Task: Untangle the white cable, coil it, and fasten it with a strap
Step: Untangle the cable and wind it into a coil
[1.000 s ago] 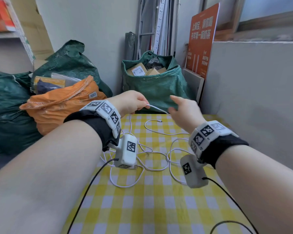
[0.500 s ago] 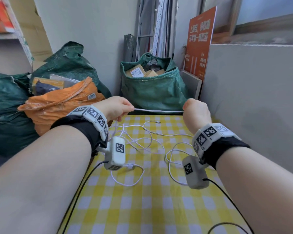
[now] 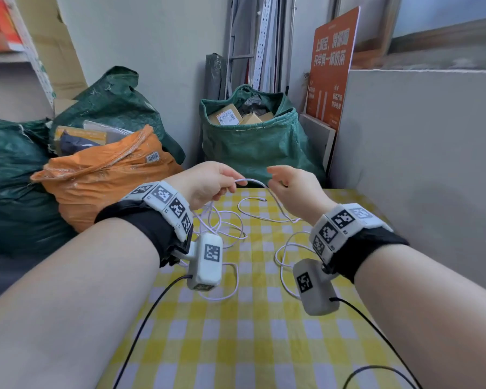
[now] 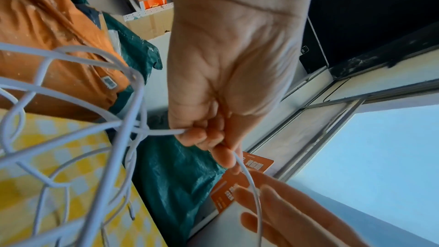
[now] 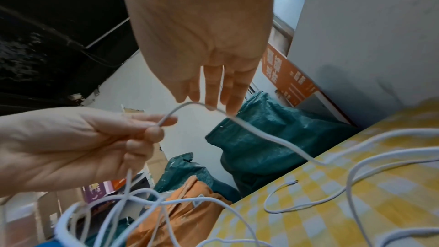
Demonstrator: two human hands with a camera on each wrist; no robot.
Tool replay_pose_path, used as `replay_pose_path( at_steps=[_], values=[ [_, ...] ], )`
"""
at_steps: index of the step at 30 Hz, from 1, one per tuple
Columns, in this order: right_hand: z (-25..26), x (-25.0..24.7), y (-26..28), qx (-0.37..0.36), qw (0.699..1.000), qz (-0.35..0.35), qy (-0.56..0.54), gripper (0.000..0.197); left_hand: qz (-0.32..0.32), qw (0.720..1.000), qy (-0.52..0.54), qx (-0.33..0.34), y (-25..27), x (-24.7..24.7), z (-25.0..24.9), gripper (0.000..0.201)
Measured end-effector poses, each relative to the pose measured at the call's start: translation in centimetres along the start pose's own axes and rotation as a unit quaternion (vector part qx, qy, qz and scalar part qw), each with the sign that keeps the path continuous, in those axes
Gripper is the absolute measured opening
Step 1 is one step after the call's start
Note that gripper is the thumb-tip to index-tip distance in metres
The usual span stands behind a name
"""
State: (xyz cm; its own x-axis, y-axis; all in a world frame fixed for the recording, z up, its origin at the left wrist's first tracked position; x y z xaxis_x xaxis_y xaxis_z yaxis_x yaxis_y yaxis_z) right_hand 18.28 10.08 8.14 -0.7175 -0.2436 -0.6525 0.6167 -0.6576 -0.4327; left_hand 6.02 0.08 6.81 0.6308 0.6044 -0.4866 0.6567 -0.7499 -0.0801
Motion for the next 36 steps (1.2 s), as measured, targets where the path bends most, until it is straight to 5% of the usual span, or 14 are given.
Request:
replay_pose_path(
  at_steps=[4, 8, 18, 22, 27, 31, 36],
  values=[
    [2.1, 0.9, 0.2, -0.031, 0.997, 0.029, -0.065, 0.016, 0.089, 0.99, 0.111, -0.02, 1.0, 2.1, -0.9, 0.024],
    [1.4, 0.4, -0.1, -0.02, 0.998, 0.006, -0.061, 0.022, 0.12, 0.979, 0.157, -0.046, 1.7, 2.4, -0.1, 0.018],
    [-3.9, -2.3, -0.2, 0.079, 0.987, -0.128, -0.062, 0.026, 0.169, 0.98, 0.05, -0.089, 3.0, 3.3, 4.3, 0.014],
    [-5.5, -1.9, 0.0, 0.107, 0.987, -0.121, 0.012, 0.026, 0.149, 0.985, 0.034, -0.086, 3.3, 3.3, 4.9, 0.013],
    [-2.1, 1.4, 0.6, -0.021, 0.987, -0.002, 0.162, 0.035, 0.114, 0.99, 0.048, -0.073, 3.0, 3.6, 5.5, 0.011],
    [0.8, 3.0, 1.8, -0.124, 0.967, 0.016, 0.222, 0.04, 0.099, 0.991, 0.058, -0.069, 3.0, 3.9, 5.5, 0.01],
    [2.0, 5.1, 2.6, -0.189, 0.962, 0.062, 0.187, 0.025, 0.083, 0.992, 0.065, -0.067, 2.7, 3.9, 5.7, 0.011]
  ],
)
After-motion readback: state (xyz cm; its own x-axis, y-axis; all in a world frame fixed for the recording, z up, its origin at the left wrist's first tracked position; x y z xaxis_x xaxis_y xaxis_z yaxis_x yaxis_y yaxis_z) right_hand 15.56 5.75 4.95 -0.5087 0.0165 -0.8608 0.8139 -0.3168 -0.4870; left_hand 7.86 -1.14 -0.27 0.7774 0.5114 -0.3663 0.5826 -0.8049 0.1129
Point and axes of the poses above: each hand's wrist, its own y-axis away from the middle knuckle, its own x-axis out of the palm, z = x × y, the point moved 10 cm from there along -y, towards the middle knuckle, and after that the axes turned 9 degrees about -z, right-handed, at the moved point
